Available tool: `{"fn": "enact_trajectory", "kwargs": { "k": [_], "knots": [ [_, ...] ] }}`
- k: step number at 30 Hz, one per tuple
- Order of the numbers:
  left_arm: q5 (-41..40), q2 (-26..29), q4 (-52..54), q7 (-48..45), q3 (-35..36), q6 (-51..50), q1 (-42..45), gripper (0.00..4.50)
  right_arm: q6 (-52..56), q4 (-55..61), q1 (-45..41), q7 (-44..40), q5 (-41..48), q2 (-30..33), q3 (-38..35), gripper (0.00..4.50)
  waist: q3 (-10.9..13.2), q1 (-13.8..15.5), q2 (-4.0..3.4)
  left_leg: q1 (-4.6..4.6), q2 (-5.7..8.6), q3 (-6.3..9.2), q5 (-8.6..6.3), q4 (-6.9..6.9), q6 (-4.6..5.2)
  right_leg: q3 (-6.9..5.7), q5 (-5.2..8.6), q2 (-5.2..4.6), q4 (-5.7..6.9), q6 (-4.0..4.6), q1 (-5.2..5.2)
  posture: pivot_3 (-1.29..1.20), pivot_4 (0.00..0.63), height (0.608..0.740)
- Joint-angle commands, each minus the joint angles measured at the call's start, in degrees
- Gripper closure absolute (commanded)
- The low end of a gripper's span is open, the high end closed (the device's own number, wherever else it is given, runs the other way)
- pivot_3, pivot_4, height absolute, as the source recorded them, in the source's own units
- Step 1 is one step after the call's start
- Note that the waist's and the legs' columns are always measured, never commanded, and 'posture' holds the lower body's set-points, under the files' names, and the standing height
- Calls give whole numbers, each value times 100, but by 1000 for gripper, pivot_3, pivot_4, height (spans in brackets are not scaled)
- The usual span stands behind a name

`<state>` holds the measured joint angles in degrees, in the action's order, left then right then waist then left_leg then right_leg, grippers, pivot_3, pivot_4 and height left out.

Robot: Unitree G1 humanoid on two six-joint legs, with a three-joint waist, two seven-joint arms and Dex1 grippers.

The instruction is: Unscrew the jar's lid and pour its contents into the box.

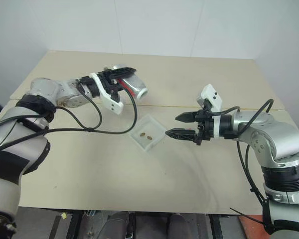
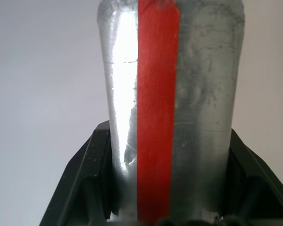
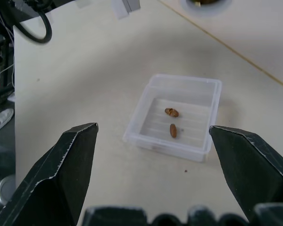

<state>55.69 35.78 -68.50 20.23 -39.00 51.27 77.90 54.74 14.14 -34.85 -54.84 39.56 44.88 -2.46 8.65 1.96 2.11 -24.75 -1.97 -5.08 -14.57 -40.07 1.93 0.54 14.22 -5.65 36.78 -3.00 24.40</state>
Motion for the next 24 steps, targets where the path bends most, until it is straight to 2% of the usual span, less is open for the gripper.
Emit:
{"fn": "enact_trajectory", "kwargs": {
  "k": [1,3,5,8,12,16,19,24],
  "knots": [
    [-1926,-137,-70,-1537,1209,261,-554,2106,-398,150,39,87,11,-96,-282,79,-1,-1,-1,0,1,-1,3,0,-4,0,0,-1,0,0,-1,0,150,740],
    [-3237,-369,128,-2697,1984,31,-1059,2106,-456,183,88,145,24,-157,-326,79,-1,-1,-1,-1,-2,0,5,-8,-8,-5,0,-1,3,0,-2,0,150,740],
    [-4796,-745,766,-3934,2831,-879,-1721,2106,-485,228,145,209,67,-210,-375,79,-1,-4,-2,-2,-5,1,6,-16,-9,-10,0,-2,5,0,-6,0,150,740],
    [-6037,-1064,1868,-4805,3503,-2076,-2536,2106,-516,264,214,279,94,-263,-413,79,-1,-58,-2,-3,-8,9,5,-24,-8,-12,0,-2,10,0,-9,0,150,740],
    [-6708,-1276,3026,-4986,3966,-3091,-3371,2106,-535,294,259,334,126,-315,-443,79,-1,-140,-2,-1,-6,23,4,-22,-8,-11,0,1,16,0,-10,0,150,740],
    [-7211,-1607,3640,-4951,4333,-3907,-4028,2106,-551,314,262,361,146,-379,-465,79,-2,-148,-2,18,-6,38,-5,-20,8,0,0,3,23,0,-19,0,150,740],
    [-7243,-1795,3641,-5015,4398,-3991,-4276,2106,-534,351,265,392,162,-400,-485,79,-2,-141,-2,24,-4,48,-10,-19,18,1,-1,3,24,0,-24,0,150,740],
    [-7180,-2053,3177,-4956,4549,-3709,-4225,2106,-501,410,267,438,200,-406,-520,79,-2,-115,-2,22,0,46,-10,-19,17,0,-1,1,21,0,-25,0,150,740]
  ]
}}
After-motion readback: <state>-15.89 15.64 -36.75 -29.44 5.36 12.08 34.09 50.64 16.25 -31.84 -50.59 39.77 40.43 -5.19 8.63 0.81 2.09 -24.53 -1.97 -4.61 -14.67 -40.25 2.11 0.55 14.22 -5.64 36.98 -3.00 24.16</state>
